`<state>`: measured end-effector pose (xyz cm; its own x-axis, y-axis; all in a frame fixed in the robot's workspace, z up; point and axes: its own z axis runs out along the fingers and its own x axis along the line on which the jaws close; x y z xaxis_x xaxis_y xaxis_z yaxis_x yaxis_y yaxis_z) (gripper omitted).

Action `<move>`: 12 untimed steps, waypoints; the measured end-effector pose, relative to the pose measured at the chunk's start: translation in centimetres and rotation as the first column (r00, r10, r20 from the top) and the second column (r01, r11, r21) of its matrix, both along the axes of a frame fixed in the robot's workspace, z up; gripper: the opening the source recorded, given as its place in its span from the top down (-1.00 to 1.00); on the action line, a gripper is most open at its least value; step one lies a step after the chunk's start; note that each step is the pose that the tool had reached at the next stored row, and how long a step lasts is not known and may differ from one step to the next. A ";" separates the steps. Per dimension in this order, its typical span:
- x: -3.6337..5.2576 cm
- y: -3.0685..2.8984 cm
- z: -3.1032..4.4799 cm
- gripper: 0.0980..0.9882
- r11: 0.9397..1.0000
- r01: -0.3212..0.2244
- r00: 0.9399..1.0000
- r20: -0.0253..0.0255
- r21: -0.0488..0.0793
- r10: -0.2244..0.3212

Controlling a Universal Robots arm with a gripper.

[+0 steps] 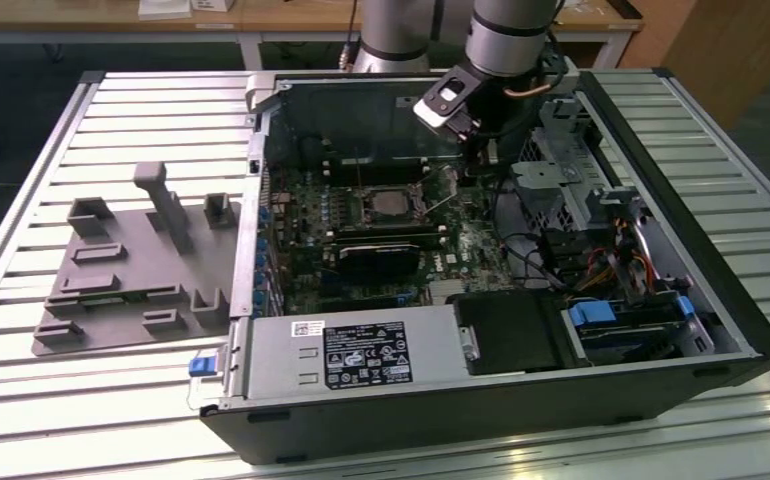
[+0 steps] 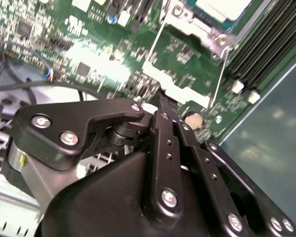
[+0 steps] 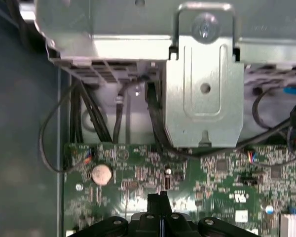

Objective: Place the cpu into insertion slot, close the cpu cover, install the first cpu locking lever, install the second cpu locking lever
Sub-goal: 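Close the cpu cover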

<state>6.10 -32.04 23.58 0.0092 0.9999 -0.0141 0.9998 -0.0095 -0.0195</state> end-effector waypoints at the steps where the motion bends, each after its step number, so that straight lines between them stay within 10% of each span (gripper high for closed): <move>1: 0.01 0.00 0.00 0.99 1.000 0.000 1.000 -0.011 0.000 0.000; 4: 0.02 0.00 -0.03 0.99 1.000 0.000 0.999 -0.043 0.000 0.000; 12: -0.38 0.00 -0.04 0.99 1.000 0.000 0.999 -0.044 0.000 0.000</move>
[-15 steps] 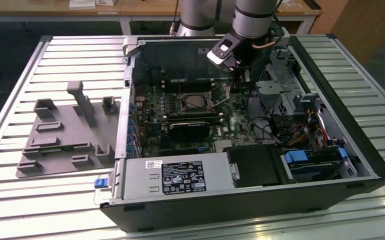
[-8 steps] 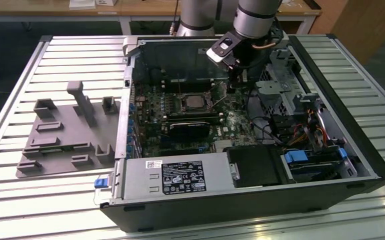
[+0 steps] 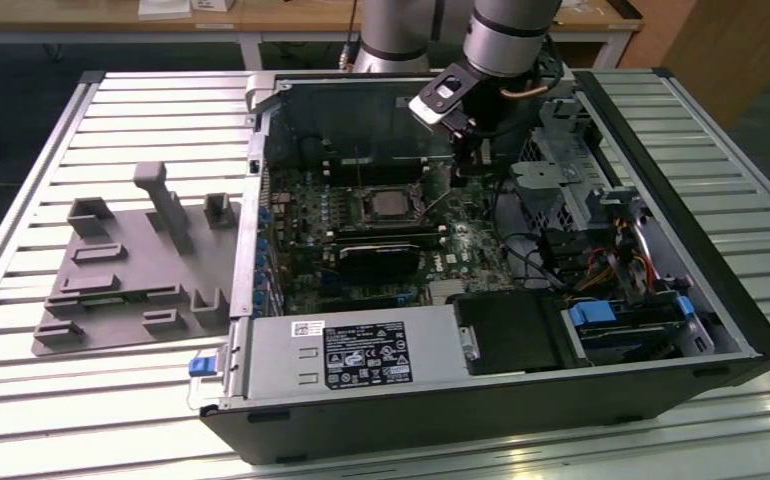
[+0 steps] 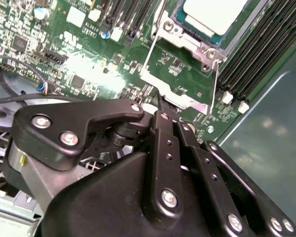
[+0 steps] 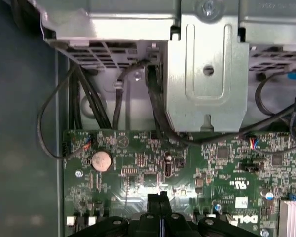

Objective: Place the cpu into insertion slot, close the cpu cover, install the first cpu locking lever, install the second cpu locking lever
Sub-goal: 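Close the cpu cover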

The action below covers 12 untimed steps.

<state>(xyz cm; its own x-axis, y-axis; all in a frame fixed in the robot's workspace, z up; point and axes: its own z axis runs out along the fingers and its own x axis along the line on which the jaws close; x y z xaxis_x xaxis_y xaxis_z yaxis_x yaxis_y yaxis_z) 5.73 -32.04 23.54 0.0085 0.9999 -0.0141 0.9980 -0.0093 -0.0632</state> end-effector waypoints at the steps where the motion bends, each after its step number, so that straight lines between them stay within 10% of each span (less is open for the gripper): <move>1: -0.21 0.00 0.00 0.99 1.000 0.000 1.000 0.000 0.000 0.000; 12: -3.14 0.02 0.00 0.99 1.000 0.000 1.000 0.003 0.001 0.000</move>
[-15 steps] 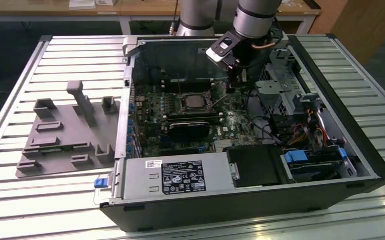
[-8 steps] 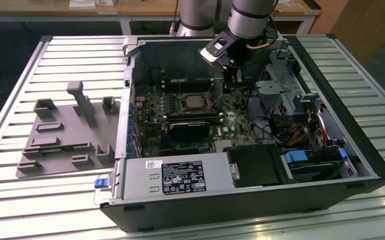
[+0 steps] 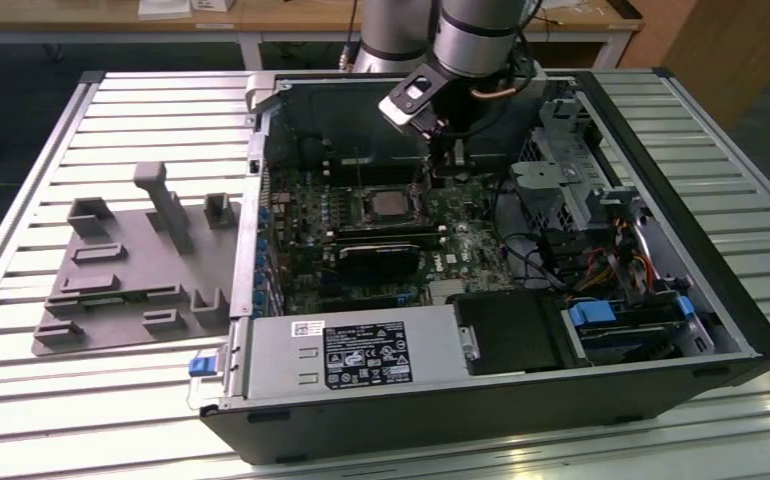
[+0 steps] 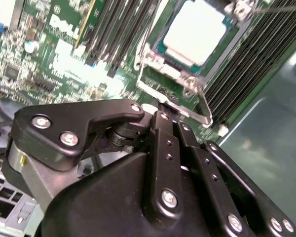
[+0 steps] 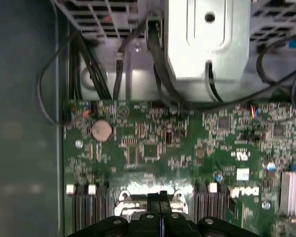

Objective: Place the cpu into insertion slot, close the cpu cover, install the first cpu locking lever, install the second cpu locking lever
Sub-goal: 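Close the cpu cover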

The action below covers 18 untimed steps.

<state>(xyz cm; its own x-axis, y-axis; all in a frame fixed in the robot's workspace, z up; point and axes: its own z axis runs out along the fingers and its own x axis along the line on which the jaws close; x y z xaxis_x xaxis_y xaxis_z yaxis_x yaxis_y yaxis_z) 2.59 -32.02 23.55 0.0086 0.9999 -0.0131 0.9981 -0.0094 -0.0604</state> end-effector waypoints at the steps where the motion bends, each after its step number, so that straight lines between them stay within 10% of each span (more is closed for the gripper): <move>1: -0.27 0.00 0.00 0.99 1.000 0.000 1.000 0.000 0.000 0.000; 18: -3.25 0.01 -0.06 0.99 1.000 0.000 1.000 0.013 0.000 0.000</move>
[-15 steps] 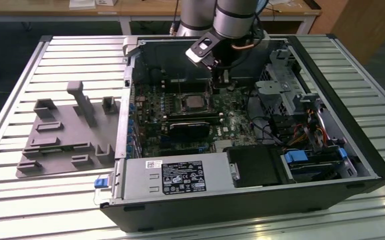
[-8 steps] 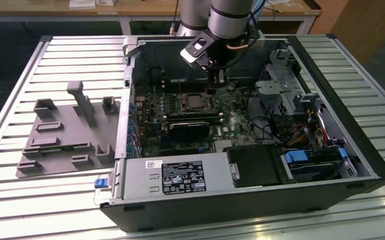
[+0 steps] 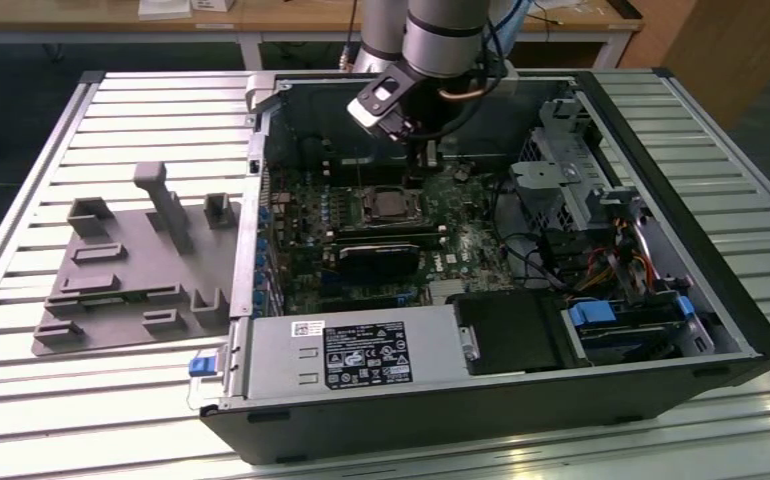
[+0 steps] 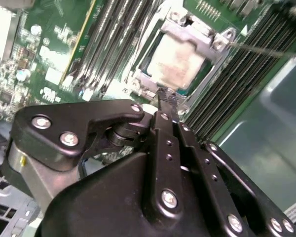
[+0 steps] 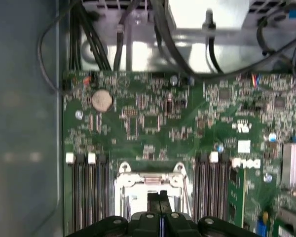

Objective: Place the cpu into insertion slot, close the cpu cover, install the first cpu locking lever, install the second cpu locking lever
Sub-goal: 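Close the cpu cover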

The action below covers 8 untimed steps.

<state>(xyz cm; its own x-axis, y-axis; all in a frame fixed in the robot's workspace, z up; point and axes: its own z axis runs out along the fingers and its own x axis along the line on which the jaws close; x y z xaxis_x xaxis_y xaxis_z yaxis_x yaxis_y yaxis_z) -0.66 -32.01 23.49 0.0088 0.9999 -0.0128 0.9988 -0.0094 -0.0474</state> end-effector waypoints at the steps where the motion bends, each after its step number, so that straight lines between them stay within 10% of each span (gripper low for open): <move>1: -0.37 0.00 -0.03 0.99 1.000 0.000 1.000 0.000 0.000 0.000; 8: -2.17 -0.01 -0.59 0.99 1.000 -0.003 1.000 0.001 0.000 0.003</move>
